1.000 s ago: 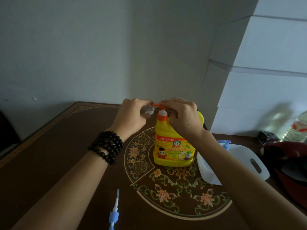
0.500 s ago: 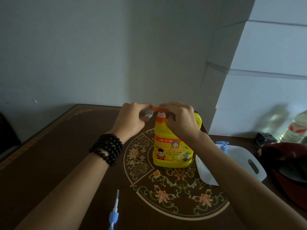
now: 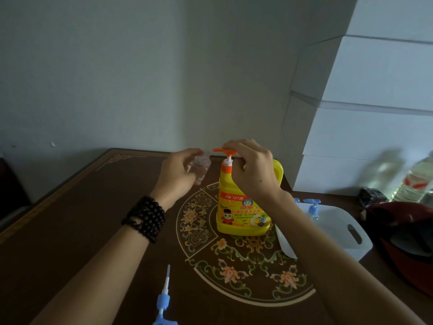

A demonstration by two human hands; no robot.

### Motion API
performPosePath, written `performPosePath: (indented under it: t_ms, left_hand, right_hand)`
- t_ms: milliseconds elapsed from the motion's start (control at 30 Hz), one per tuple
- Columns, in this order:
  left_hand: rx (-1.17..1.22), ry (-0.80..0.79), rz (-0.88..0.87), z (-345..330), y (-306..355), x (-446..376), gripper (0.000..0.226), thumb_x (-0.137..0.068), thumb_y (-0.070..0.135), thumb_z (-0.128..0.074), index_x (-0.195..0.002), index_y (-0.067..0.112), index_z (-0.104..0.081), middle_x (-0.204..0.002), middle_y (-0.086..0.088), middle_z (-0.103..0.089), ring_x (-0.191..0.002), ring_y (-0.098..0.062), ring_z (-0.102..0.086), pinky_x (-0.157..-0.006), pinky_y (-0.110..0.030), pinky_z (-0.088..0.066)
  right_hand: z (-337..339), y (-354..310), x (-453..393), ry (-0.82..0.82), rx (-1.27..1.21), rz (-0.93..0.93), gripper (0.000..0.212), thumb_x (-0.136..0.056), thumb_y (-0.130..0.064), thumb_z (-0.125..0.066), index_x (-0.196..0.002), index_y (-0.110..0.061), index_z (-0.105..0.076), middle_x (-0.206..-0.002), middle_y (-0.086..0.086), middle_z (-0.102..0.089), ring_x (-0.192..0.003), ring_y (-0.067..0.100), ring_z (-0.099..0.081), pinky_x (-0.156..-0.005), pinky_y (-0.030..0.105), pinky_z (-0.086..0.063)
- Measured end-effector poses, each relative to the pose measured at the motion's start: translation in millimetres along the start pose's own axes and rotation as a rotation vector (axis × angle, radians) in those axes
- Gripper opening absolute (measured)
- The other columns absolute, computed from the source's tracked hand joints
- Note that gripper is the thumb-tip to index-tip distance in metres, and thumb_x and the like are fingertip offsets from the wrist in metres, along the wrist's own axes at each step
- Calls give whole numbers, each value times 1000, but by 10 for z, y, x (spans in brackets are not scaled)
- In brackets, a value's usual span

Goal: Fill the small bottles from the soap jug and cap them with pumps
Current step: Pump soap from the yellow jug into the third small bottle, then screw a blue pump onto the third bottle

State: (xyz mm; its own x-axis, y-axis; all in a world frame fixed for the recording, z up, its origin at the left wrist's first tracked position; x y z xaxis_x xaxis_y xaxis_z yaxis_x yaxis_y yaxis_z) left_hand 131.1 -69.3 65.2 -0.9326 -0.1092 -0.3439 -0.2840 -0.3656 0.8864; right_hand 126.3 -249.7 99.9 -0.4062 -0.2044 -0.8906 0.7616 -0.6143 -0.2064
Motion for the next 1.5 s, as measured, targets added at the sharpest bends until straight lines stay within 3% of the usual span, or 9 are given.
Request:
performPosePath:
  t_ms: [167,300,567,700,833,933,1033,1167,1500]
  left_hand:
    - [257,17,118,125,-89,255,43,-83,5,-78,-115,31,-69,-118,1,-73,-108,-21,-72,-78,-41,-65]
    - [220,49,86,326,-142,563,49,-83,2,-76,-105,45,-69,-120,4,-73,-116,-18,-68,-95,-49,-58]
    - [142,67,111,653,-554,1214,47,-81,-4,-79,-111,30,-68,-112,2,-77,-105,-19,-74,-94,-46,-60]
    - [102,54,163,707,-790,1448,47,-81,-3,-79,-113,29,-67,-113,5,-77,-105,-14,-74,-94,-40,-60]
    - [82,73,207,746,-945,1600,48,-80,-2,-80,-108,34,-67,-113,6,-76,-104,-14,-74,-93,-43,-61]
    - [78,94,227,795,-999,1649,48,-80,-1,-80,-110,34,-68,-116,3,-75,-105,-16,-74,-96,-46,-59]
    - [55,102,229,832,-1006,1652,47,-80,0,-81,-111,33,-67,-116,4,-75,-104,-16,-74,-97,-47,-58]
    - [55,101,223,854,-979,1636,46,-80,-1,-80,-115,26,-66,-116,2,-76,-103,-17,-74,-96,-48,-58]
    - [96,73,172,767,-879,1546,47,-80,-6,-79,-110,28,-66,-114,4,-76,-102,-14,-75,-82,-27,-60]
  right_hand:
    - [-103,-177,239,27,-142,-139,33,-79,5,-56,-103,-8,-74,-96,2,-72,-84,13,-66,-72,19,-50]
    - [-267,-338,505,-25,-224,-256,30,-81,1,-62,-105,-12,-73,-96,-3,-73,-82,7,-66,-71,15,-50]
    - [-596,-608,1072,-210,-323,-267,28,-84,1,-63,-107,-12,-71,-96,-4,-71,-85,4,-65,-74,21,-53]
    - [-714,-706,1342,-399,-344,-154,31,-82,2,-64,-110,-11,-70,-99,-1,-71,-87,4,-64,-76,16,-51]
    - [-863,-804,1562,-707,-356,64,37,-79,11,-57,-106,-10,-71,-98,1,-71,-92,17,-63,-79,33,-51]
    - [-898,-873,1666,-926,-245,168,50,-74,6,-54,-109,-27,-68,-111,-13,-65,-110,12,-52,-79,34,-32]
    - [-891,-991,1720,-1020,-177,310,41,-79,-7,-63,-111,-33,-68,-121,-19,-62,-121,10,-41,-80,34,-20]
    - [-915,-1102,1726,-1024,-157,384,25,-82,-20,-74,-103,-34,-72,-116,-21,-65,-120,11,-43,-86,40,-28]
    - [-775,-738,1433,-854,-119,219,28,-76,-7,-75,-96,-26,-70,-97,-12,-65,-100,16,-58,-79,42,-36]
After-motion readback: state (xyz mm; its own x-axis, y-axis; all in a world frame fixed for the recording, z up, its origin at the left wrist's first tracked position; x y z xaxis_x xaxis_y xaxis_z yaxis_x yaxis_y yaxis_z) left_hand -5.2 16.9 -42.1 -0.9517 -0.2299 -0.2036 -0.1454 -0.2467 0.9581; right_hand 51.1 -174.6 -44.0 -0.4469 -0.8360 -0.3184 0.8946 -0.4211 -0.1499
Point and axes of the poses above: each hand's wrist, its own x-axis away from the middle knuckle, its own z-axis out of the back of the hand, y = z × x, the point moved 3 cm from there along -x, towards the middle knuckle
